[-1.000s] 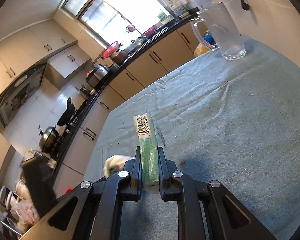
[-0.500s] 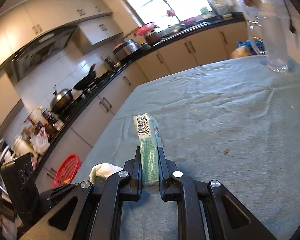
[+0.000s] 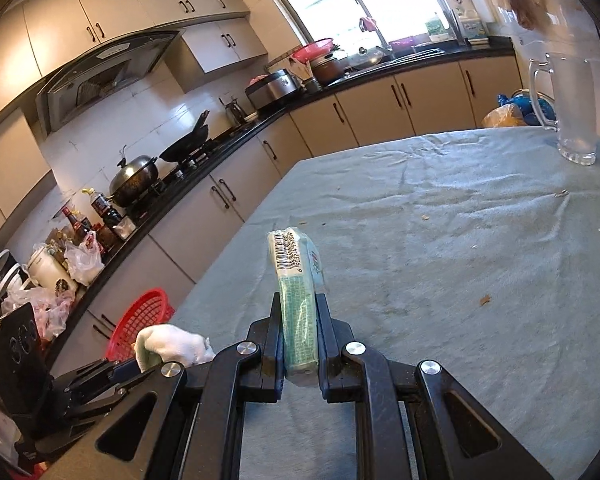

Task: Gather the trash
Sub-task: 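Carry the white cloth with the left tool while the right tool carries the tissue pack to the basket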

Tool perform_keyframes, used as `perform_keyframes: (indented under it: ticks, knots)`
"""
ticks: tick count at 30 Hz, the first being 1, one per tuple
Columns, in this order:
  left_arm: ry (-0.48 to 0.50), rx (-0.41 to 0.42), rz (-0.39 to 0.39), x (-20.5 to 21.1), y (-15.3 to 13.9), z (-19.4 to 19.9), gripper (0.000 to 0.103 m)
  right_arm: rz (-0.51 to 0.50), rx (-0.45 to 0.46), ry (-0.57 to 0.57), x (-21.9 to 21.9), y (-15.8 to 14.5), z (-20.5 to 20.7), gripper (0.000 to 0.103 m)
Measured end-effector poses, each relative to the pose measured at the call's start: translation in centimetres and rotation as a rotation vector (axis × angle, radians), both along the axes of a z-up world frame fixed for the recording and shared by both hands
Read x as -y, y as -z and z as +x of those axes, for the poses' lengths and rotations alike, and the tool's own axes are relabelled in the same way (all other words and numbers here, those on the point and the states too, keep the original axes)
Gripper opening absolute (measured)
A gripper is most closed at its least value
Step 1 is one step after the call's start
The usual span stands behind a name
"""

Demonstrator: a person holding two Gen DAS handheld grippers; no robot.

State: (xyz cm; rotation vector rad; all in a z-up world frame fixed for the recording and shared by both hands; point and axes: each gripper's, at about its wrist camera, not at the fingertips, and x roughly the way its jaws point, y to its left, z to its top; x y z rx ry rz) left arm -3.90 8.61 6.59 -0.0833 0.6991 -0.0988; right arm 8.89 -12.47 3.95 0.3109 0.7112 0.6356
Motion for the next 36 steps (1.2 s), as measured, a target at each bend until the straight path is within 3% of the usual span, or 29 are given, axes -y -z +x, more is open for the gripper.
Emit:
perform_keyframes:
  ticks: [7,17,24,36]
  knots:
    - [-0.037,0.022,-0.031,-2.1,-0.6,-1.4,0.029,0.05,-0.033,-0.038,-2.3,0.2,-2.1,0.014]
    - [-0.103,0.047,-0.074,-6.7,-0.9,-3.1,0.029,0.028,-0.046,-0.125,-8.5,-0.2,-3.9,0.014]
    - [-0.198,0.067,-0.098,-12.9,-0.8,-5.1,0.029,0.002,-0.051,-0.205,-14.7,-0.7,-4.6,0.014]
    - [-0.429,0.046,-0.14,-25.1,1.8,-8.1,0.029,-0.042,-0.058,-0.333,-24.4,-0.9,-6.0,0.014]
